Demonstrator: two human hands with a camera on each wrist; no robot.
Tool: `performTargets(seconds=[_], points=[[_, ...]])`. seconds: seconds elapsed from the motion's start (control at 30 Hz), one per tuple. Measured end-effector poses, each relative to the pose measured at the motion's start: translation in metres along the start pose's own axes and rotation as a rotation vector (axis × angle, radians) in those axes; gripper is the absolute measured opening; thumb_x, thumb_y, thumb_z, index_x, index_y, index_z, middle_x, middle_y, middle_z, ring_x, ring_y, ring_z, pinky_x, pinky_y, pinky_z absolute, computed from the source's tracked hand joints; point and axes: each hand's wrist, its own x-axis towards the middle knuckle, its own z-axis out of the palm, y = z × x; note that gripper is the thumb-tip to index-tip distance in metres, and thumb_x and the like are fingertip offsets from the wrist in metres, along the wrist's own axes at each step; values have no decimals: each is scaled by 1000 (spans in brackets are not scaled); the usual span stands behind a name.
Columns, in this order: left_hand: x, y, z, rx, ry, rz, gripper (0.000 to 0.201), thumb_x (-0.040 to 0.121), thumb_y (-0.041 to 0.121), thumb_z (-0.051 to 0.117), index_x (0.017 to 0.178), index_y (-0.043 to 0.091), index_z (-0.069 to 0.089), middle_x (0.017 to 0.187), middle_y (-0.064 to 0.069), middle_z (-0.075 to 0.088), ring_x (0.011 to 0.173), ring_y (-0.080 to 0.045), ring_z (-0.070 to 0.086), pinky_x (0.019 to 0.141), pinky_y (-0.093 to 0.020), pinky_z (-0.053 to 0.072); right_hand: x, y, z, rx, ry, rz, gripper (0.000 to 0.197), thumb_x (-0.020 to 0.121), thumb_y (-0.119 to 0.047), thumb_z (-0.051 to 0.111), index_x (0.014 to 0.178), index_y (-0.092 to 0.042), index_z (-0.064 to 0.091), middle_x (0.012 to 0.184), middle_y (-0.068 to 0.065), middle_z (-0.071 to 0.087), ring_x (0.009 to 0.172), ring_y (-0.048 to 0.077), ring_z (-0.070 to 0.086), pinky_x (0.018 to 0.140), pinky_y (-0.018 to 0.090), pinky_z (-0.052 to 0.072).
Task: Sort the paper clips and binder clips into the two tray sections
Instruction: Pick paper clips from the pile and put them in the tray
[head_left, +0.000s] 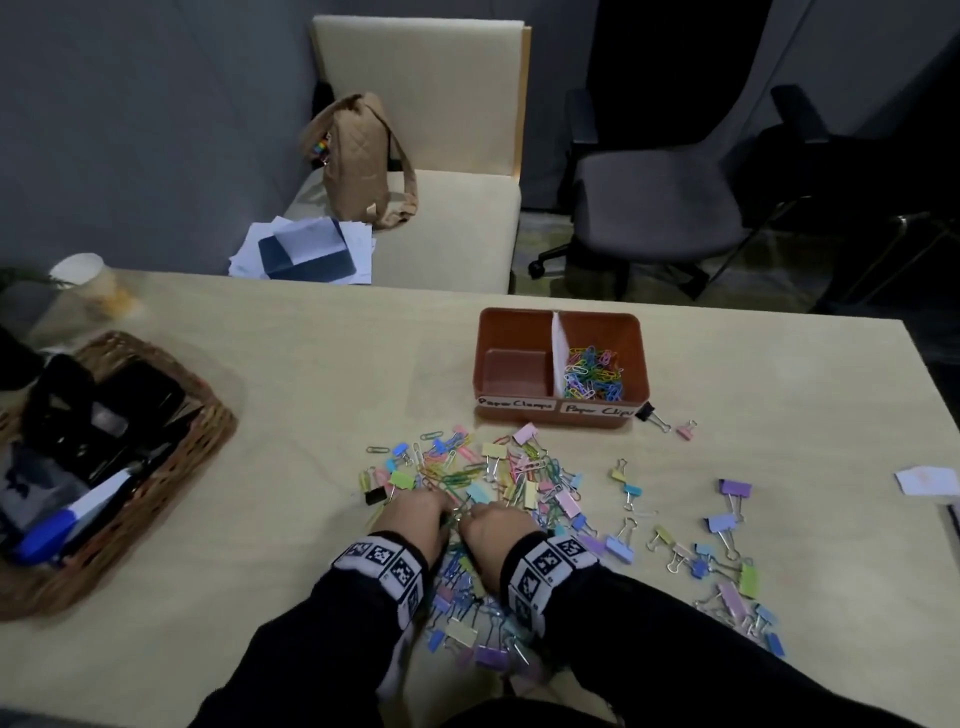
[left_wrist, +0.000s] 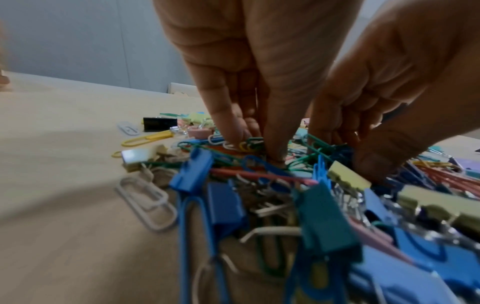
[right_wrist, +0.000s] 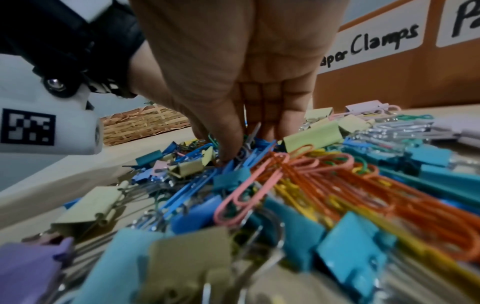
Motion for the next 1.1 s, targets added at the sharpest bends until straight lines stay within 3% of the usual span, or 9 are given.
performTargets(seconds=[0.17, 0.27, 0.4, 0.53, 0.67, 0.83, 0.97, 1.0, 1.1], points=[[-7, -1, -5, -25, -15, -37, 21, 85, 14, 57, 102, 20, 69, 102, -4, 70, 97, -24, 64, 84, -29, 51, -9, 9, -3, 79, 100, 32, 18, 90, -11, 54, 107, -13, 57, 104, 7, 62, 98, 25, 59, 88, 37, 46], [-11, -8, -5, -114, 21, -50, 17, 85, 16, 59, 96, 20, 70, 98, -2, 71, 94, -22, 64, 85, -30, 52, -15, 19, -4, 402, 190, 172, 12, 91, -18, 58, 100, -21, 65, 101, 0, 67, 96, 19, 60, 91, 35, 49], [-13, -17, -4, -263, 35, -35, 8, 83, 16, 66, 87, 18, 72, 93, 1, 71, 89, -17, 63, 81, -25, 49, -17, 29, -3, 940, 237, 381, 12, 81, -15, 74, 90, -20, 70, 89, 0, 72, 84, 18, 67, 81, 34, 56], [-17, -12, -5, -419, 26, 20, 6, 85, 14, 69, 84, 19, 68, 85, 4, 65, 80, -12, 56, 78, -24, 46, -20, 32, -7, 1168, 263, 386, 17, 82, -3, 72, 81, -16, 62, 70, -3, 60, 64, 11, 56, 64, 19, 48], [-23, 2, -7, -534, 23, 31, 12, 90, 12, 63, 95, 20, 70, 85, 11, 62, 76, -5, 56, 71, -19, 42, -30, 32, -4, 1588, 183, 419, 13, 91, 6, 54, 89, -7, 58, 73, 8, 54, 55, 20, 54, 52, 31, 52], [-25, 14, -15, -512, 2, 32, 19, 94, 12, 54, 99, 22, 70, 91, 10, 60, 83, -9, 55, 65, -19, 37, -39, 44, -10, 1790, 81, 505, 31, 93, 3, 34, 91, -7, 64, 85, 11, 54, 60, 18, 52, 44, 25, 52], [-25, 21, -31, -521, -69, 78, 22, 96, 7, 51, 98, 20, 69, 70, 14, 61, 61, 0, 57, 51, -11, 38, -42, 47, -16, 2150, 41, 436, 23, 94, -11, 43, 78, -4, 56, 69, 10, 53, 53, 21, 53, 43, 22, 46], [-24, 23, -38, -518, -71, 98, 23, 96, 7, 51, 97, 20, 69, 70, 13, 63, 60, -3, 59, 52, -11, 41, -43, 48, -17, 2151, 41, 412, 21, 95, -13, 47, 76, -6, 54, 63, 9, 51, 47, 18, 51, 40, 20, 44], [-20, 32, -62, -463, -39, 151, 23, 94, 7, 52, 93, 24, 68, 97, 1, 70, 86, -14, 63, 74, -19, 46, -47, 55, -22, 1973, 63, 365, 18, 90, 2, 55, 75, -8, 51, 52, 7, 48, 38, 14, 47, 35, 17, 38]])
